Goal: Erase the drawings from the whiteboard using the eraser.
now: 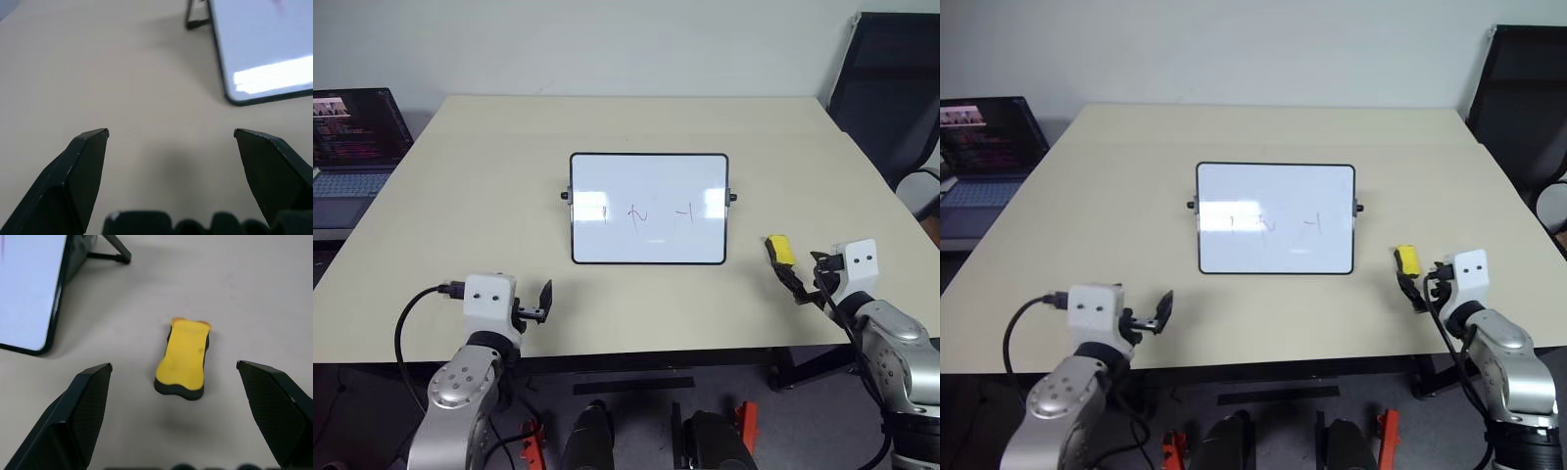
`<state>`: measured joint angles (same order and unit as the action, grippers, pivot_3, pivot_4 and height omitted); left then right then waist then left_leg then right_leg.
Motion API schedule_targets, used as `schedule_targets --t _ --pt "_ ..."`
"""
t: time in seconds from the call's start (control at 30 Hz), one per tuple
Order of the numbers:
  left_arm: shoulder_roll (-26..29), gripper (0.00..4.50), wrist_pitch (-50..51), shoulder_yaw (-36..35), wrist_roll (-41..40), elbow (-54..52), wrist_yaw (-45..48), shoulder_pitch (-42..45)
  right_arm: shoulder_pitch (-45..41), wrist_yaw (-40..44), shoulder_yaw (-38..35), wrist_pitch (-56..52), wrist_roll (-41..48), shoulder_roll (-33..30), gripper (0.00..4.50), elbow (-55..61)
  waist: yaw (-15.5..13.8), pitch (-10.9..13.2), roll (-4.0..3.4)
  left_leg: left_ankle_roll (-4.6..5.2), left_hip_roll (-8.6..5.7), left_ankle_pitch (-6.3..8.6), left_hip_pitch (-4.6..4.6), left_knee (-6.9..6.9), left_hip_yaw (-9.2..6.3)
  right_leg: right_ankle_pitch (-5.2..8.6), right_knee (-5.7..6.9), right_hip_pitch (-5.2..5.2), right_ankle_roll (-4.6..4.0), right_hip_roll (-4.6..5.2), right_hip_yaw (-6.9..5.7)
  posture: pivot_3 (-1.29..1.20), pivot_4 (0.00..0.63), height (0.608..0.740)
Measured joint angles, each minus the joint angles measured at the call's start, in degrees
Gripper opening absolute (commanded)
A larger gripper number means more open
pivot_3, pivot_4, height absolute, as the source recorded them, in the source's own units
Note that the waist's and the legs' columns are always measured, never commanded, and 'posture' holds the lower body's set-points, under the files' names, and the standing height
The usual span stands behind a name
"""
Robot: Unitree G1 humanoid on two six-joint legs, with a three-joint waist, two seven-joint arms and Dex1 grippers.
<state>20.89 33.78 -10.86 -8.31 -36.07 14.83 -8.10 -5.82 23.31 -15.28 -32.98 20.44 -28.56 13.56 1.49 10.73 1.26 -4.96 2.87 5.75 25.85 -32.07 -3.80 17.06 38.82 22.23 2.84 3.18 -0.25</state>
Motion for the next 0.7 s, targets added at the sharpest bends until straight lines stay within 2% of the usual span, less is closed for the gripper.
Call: schedule_targets --t 0.1,0.23,0.43,0.6,0.7 --pt "6.3 4.50 -1.1 -0.1 -3.5 0.2 7.4 4.5 -1.5 -1.2 0.4 -1.3 0.6 1.1 4.46 0.3 0.0 0.0 -0.01 -0.23 -0.01 0.15 -0.01 -0.02 0.01 0.00 -0.01 -0.01 -0.01 0.02 0.00 0.00 0.150 0.740" --pt "12.5 4.50 -2.5 0.6 -8.1 3.8 17.5 10.1 -2.8 -4.6 3.1 -3.1 -0.3 3.0 4.46 4.4 0.0 0.0 -0.02 0.11 0.00 -0.07 0.08 0.08 0.03 0.00 0.01 -0.12 -0.01 -0.01 0.02 0.00 0.150 0.740" --pt "20.2 4.50 -4.3 8.2 -12.3 13.3 34.8 22.3 -6.4 -11.1 3.6 -12.7 1.1 7.2 4.46 9.4 0.0 0.0 -0.02 0.12 0.00 -0.08 0.10 0.11 0.04 0.03 0.03 -0.12 -0.02 -0.03 0.01 0.00 0.150 0.740" --pt "24.6 4.50 -5.8 13.3 -14.3 19.0 48.0 28.0 -9.5 -15.0 3.7 -16.4 0.5 8.6 4.46 7.6 0.1 0.0 -0.07 0.13 0.01 -0.08 0.10 0.12 0.06 0.04 0.08 -0.07 -0.03 -0.03 0.03 0.00 0.150 0.740" --pt "25.2 4.50 -7.1 15.4 -14.4 21.9 53.4 31.1 -11.8 -16.3 4.4 -15.9 -1.5 8.8 4.46 4.6 0.2 0.0 -0.07 0.13 0.01 -0.08 0.09 0.11 0.07 0.04 0.08 -0.07 -0.02 -0.03 0.03 0.00 0.150 0.740"
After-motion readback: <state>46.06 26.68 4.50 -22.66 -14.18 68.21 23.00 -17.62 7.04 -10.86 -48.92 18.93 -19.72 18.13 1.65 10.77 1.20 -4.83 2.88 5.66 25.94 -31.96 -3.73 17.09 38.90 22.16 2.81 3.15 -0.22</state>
